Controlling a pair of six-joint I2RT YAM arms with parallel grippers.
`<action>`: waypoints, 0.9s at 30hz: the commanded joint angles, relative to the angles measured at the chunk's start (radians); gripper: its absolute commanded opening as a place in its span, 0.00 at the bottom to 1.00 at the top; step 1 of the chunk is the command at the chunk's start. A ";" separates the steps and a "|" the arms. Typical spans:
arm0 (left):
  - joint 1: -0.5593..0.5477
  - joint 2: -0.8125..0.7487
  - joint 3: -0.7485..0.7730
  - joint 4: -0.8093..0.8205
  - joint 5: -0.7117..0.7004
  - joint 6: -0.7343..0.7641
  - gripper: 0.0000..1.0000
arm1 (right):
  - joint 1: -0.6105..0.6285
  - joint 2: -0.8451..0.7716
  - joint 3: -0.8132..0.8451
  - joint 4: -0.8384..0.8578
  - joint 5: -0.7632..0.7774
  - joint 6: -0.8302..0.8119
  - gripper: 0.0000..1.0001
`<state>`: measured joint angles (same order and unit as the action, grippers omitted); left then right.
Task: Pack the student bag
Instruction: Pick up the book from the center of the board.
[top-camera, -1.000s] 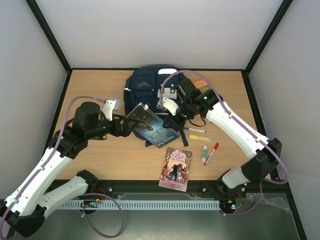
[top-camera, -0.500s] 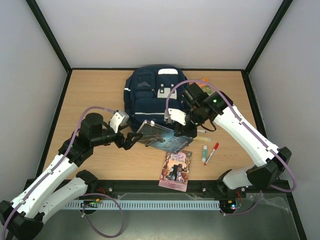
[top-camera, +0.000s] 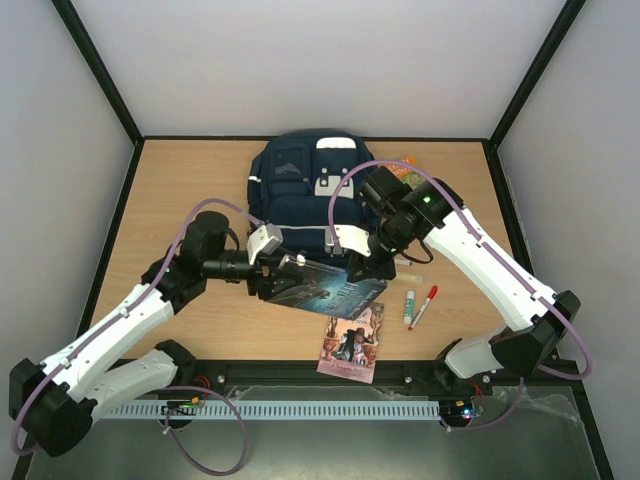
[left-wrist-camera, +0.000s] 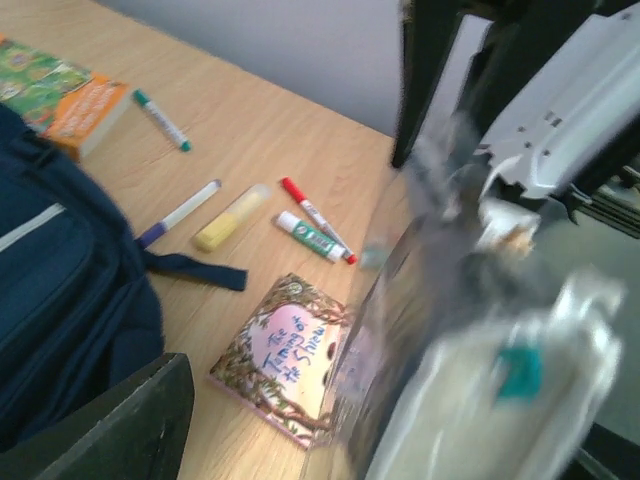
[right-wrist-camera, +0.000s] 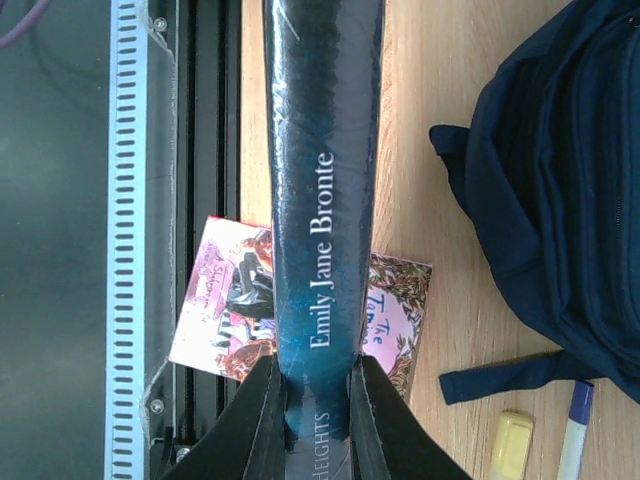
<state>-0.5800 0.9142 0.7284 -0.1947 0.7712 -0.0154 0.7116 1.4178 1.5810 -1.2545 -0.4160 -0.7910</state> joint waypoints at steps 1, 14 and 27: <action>-0.031 0.050 0.079 0.021 0.155 0.068 0.68 | 0.018 0.010 0.055 -0.028 -0.071 -0.015 0.01; -0.047 0.085 0.113 -0.062 0.267 0.126 0.23 | 0.020 0.013 0.056 -0.025 -0.063 -0.007 0.01; -0.046 0.078 0.150 -0.089 0.260 0.117 0.02 | -0.029 -0.138 -0.092 0.223 0.014 0.102 0.72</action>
<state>-0.6201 1.0035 0.8181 -0.2901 0.9668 0.1020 0.7261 1.3842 1.5311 -1.1862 -0.4179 -0.7490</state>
